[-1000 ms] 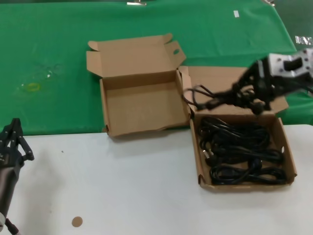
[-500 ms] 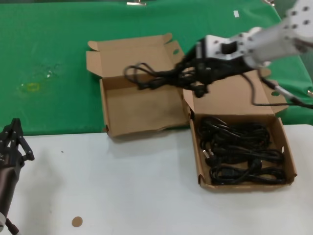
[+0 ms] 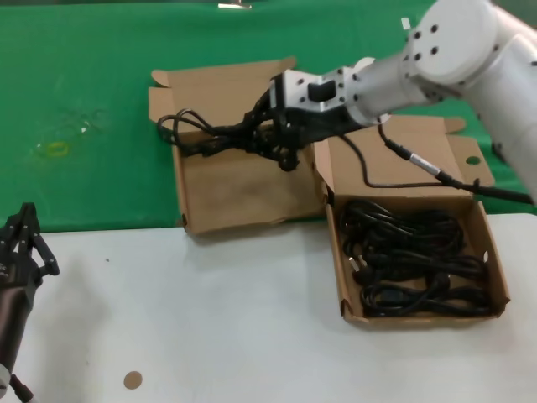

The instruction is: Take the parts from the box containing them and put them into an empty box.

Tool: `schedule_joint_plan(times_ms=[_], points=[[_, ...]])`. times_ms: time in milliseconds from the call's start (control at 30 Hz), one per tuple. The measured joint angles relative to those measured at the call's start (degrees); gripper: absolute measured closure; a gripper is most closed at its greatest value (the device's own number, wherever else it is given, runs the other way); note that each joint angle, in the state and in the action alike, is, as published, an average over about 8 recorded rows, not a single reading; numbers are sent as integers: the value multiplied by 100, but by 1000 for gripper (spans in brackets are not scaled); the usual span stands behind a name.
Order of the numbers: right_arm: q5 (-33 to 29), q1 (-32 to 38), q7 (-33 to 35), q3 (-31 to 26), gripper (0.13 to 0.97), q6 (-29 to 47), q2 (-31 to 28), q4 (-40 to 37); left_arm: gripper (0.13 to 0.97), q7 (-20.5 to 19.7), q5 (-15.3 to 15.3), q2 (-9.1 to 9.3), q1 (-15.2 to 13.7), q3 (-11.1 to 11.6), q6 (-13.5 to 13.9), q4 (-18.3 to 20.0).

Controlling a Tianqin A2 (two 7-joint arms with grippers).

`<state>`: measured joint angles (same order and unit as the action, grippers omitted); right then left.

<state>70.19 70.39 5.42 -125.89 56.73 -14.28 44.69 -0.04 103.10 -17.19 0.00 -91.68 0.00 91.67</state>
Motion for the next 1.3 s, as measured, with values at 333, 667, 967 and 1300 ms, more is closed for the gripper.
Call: schedule_joint_plan(times_ms=[333, 667, 967, 1300], points=[[-69, 102, 358, -85, 854, -299, 243, -620, 945, 0, 0, 0, 0, 0, 0, 0], [-163, 229, 514, -162, 854, -403, 345, -1070, 945, 0, 1, 0, 0, 0, 0, 0], [-133, 342, 725, -142, 828, -535, 479, -1437, 945, 1, 1, 0, 0, 0, 0, 0], [-114, 409, 919, -135, 726, -603, 527, -1628, 945, 2, 1, 0, 0, 0, 0, 0]])
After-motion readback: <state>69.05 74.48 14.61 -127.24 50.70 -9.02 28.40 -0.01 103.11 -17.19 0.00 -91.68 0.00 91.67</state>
